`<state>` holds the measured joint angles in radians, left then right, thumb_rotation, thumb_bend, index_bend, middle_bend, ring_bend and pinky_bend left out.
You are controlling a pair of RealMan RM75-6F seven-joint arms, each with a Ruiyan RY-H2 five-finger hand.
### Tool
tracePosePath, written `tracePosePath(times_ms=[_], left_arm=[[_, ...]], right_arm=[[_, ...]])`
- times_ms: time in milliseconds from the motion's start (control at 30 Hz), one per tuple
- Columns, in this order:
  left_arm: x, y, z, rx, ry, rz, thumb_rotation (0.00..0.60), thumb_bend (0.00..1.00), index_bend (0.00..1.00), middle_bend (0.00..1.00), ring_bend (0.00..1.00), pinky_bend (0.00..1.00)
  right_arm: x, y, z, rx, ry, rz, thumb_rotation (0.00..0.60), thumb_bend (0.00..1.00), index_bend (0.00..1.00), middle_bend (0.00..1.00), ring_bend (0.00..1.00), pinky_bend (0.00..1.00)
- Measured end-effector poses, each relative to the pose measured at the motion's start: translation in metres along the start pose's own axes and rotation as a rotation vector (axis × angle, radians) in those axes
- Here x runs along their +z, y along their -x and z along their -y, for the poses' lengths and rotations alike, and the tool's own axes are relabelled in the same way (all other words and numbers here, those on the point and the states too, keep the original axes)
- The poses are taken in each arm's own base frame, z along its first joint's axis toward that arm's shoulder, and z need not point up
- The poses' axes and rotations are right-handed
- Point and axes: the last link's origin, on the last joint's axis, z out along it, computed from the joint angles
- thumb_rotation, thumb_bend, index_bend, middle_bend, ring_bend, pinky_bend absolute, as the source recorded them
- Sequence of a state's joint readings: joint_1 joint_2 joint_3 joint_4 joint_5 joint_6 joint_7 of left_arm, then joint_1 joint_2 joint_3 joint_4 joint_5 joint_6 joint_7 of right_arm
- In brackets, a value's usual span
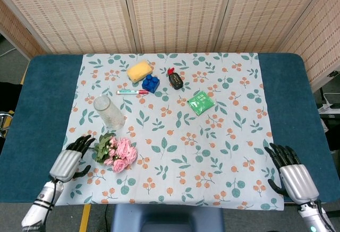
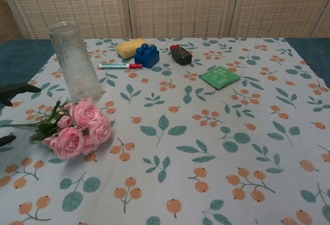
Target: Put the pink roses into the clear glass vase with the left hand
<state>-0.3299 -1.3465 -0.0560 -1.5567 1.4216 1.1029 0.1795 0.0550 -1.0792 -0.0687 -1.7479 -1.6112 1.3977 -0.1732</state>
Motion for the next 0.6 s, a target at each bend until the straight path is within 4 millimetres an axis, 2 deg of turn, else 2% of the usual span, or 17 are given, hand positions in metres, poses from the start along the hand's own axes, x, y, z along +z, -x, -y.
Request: tracePosePath(times_ms=[267,467,533,600], left_arm=[[0.044,0.001,-0.026,0.038,0.007,0.051,0.600,0.34,0.00,0.00,0.00,0.23],[0.061,0.007,-0.044,0.067,0.030,0.096,0.600,0.33,0.00,0.01,0.01,0.23],[0.063,0.009,-0.046,0.088,0.031,0.103,0.600,0.34,0.08,0.12,0.09,0.22],[0.066,0.011,-0.049,0.119,0.029,0.107,0.600,0.36,0.23,0.29,0.21,0.22]], right_arm=[[0.003,0.005,0.001,-0.006,0.000,0.025,0.600,0.21,0.00,0.00,0.00,0.00],[0.004,0.004,-0.001,0.000,0.008,0.023,0.600,0.21,0.00,0.00,0.00,0.00],[0.004,0.004,-0.001,0.001,0.007,0.025,0.600,0.21,0.00,0.00,0.00,0.00],[0.004,0.003,-0.001,0.004,0.006,0.026,0.600,0.21,0.00,0.00,0.00,0.00]])
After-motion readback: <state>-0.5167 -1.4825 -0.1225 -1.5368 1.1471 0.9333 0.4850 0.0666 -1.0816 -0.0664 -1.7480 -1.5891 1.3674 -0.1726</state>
